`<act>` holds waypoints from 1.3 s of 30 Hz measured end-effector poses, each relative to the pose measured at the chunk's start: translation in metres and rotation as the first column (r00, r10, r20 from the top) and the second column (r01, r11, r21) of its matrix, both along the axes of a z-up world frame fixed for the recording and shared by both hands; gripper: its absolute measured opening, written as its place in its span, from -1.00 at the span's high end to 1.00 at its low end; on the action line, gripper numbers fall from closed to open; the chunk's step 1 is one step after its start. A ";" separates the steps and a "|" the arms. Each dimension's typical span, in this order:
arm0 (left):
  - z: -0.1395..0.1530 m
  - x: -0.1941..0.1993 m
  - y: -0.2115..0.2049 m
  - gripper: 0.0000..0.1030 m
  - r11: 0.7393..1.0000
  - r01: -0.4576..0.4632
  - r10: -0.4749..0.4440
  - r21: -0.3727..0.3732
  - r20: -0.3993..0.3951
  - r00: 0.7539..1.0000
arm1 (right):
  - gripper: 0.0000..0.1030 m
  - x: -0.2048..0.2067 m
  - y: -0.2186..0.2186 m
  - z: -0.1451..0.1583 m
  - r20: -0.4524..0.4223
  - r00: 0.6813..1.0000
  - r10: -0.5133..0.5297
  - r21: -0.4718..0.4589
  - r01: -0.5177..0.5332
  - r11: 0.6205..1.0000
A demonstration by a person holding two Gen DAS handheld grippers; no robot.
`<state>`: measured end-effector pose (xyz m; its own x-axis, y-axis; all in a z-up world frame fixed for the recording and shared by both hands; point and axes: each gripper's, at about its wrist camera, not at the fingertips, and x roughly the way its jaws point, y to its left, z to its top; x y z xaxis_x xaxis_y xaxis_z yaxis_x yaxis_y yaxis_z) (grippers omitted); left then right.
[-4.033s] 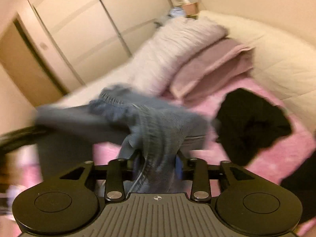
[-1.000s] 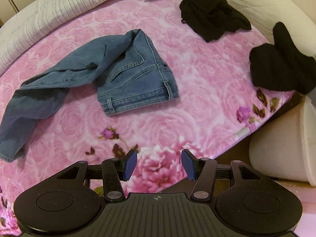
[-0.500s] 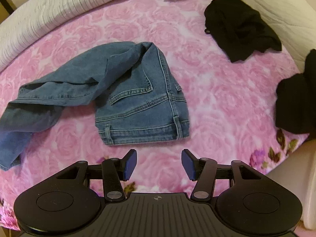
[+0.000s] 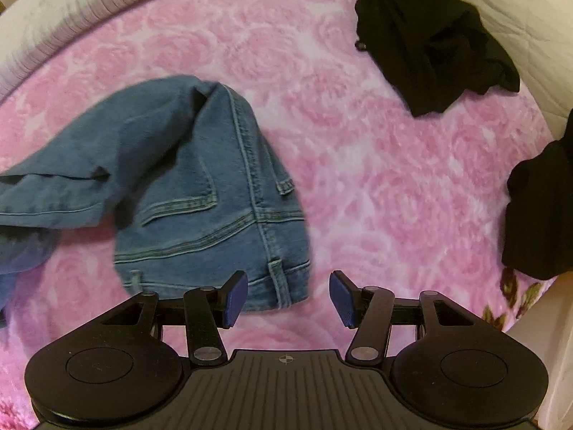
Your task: Fold clothes
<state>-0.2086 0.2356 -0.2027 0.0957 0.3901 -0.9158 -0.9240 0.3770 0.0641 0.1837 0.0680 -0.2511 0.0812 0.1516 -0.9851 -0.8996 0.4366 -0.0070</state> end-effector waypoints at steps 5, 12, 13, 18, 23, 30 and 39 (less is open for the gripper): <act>-0.030 0.006 0.047 0.18 0.994 -0.066 0.071 -0.084 0.066 0.995 | -0.06 0.016 0.021 -0.020 0.004 0.999 -0.042 -0.002 0.042 0.999; -0.084 0.002 0.108 0.17 0.932 -0.263 0.312 -0.250 0.182 0.932 | -0.06 0.024 0.055 -0.048 0.024 0.999 -0.028 -0.015 0.028 0.999; -0.092 0.000 0.115 0.17 0.917 -0.290 0.349 -0.272 0.200 0.916 | -0.06 0.024 0.060 -0.053 0.026 1.000 -0.015 -0.015 0.016 1.000; -0.127 -0.004 0.137 0.17 0.865 -0.386 0.457 -0.320 0.186 0.870 | -0.06 0.019 0.077 -0.062 0.062 0.997 0.049 -0.036 -0.047 0.998; -0.149 -0.008 0.141 0.17 0.817 -0.455 0.540 -0.353 0.195 0.819 | -0.07 0.027 0.077 -0.046 0.080 0.995 0.065 0.067 -0.071 0.995; -0.173 -0.012 0.152 0.17 0.743 -0.525 0.650 -0.415 0.262 0.713 | -0.18 0.038 0.085 -0.055 0.013 0.999 0.038 0.161 -0.039 0.986; -0.190 0.002 0.160 0.90 0.791 -0.452 0.578 -0.412 0.265 0.772 | -0.52 0.055 0.094 -0.060 -0.184 0.983 -0.029 0.311 0.086 0.946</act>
